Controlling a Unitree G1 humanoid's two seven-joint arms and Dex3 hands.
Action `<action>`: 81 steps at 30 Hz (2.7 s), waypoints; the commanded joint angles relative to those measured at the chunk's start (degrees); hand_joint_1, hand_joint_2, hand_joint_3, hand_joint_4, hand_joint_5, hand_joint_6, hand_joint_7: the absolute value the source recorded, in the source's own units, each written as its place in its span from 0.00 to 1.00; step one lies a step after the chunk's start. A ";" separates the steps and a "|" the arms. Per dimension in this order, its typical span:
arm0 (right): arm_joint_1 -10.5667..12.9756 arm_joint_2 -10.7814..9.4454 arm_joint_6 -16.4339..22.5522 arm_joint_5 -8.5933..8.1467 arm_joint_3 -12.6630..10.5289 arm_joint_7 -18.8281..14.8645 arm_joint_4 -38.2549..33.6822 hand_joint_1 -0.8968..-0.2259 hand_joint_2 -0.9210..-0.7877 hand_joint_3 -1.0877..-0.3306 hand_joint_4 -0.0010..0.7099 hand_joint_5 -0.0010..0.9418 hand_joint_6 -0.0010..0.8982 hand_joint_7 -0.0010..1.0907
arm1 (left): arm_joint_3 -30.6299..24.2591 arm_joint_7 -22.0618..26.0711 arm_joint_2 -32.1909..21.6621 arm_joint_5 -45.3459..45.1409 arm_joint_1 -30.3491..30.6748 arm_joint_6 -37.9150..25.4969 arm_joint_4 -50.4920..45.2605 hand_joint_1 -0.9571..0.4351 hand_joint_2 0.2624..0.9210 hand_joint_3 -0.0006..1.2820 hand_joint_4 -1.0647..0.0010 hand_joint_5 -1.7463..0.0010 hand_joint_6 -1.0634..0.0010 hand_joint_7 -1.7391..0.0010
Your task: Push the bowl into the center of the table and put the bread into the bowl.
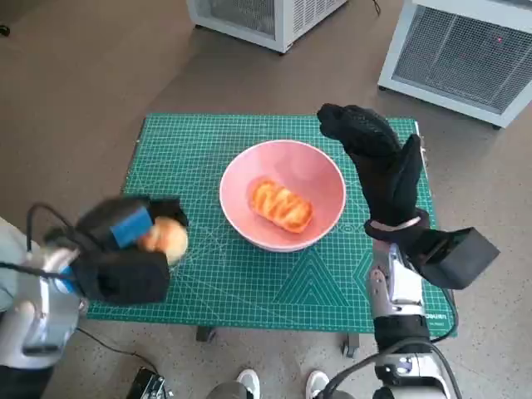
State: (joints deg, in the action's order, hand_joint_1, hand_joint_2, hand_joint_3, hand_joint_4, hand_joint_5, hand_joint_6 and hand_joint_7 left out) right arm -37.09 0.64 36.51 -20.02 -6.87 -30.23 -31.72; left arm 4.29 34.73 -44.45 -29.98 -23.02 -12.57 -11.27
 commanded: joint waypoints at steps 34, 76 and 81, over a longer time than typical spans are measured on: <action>2.73 1.03 0.39 0.27 -1.54 0.26 1.56 0.26 0.00 0.45 0.42 0.01 0.08 0.43 | 17.13 -3.24 19.98 -3.76 -30.92 0.11 16.23 0.69 1.00 0.07 0.38 0.36 0.44 0.27; 4.95 2.01 -1.90 0.52 -1.71 3.30 5.44 0.29 0.00 0.45 0.44 0.01 0.09 0.43 | 11.32 -8.86 22.77 6.20 -22.05 14.11 25.71 0.41 0.78 0.01 1.00 1.00 0.91 0.99; 4.55 2.10 -1.89 0.61 -1.93 3.39 5.04 0.29 0.00 0.45 0.44 0.01 0.09 0.43 | 7.17 -13.46 23.44 10.67 -21.35 21.30 30.75 0.40 0.84 0.02 1.00 1.00 0.90 0.99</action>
State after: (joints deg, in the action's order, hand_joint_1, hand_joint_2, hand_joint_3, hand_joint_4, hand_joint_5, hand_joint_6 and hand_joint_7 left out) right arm -32.94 2.29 35.41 -19.84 -8.59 -27.39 -25.99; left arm 13.99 23.95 -21.04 -21.88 -45.41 4.89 16.73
